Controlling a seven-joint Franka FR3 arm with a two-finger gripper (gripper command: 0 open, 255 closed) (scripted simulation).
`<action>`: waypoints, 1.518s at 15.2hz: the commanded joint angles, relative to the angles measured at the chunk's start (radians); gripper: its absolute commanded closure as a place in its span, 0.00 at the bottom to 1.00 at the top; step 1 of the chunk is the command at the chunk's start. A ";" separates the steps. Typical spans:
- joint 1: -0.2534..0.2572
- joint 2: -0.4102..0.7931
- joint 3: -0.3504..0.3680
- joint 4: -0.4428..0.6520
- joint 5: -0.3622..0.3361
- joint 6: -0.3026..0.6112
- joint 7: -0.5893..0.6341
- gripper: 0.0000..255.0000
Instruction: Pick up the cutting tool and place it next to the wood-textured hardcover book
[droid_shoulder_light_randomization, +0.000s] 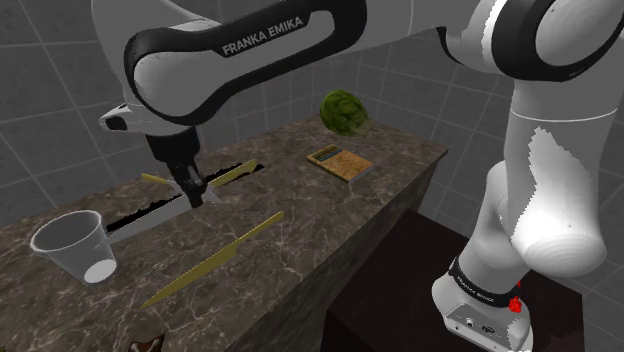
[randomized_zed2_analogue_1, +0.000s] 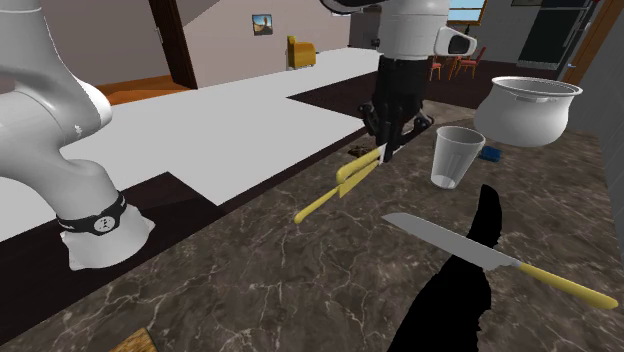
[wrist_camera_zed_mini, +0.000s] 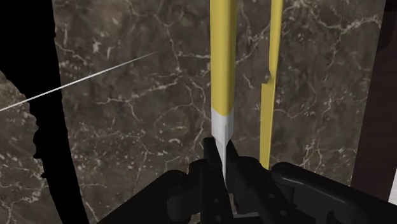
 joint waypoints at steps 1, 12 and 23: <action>0.001 -0.001 0.001 0.019 0.001 -0.020 0.000 1.00; -0.131 -0.337 -0.071 -0.414 0.081 0.091 -0.218 1.00; -0.231 -0.589 -0.210 -0.688 0.085 0.117 -0.460 1.00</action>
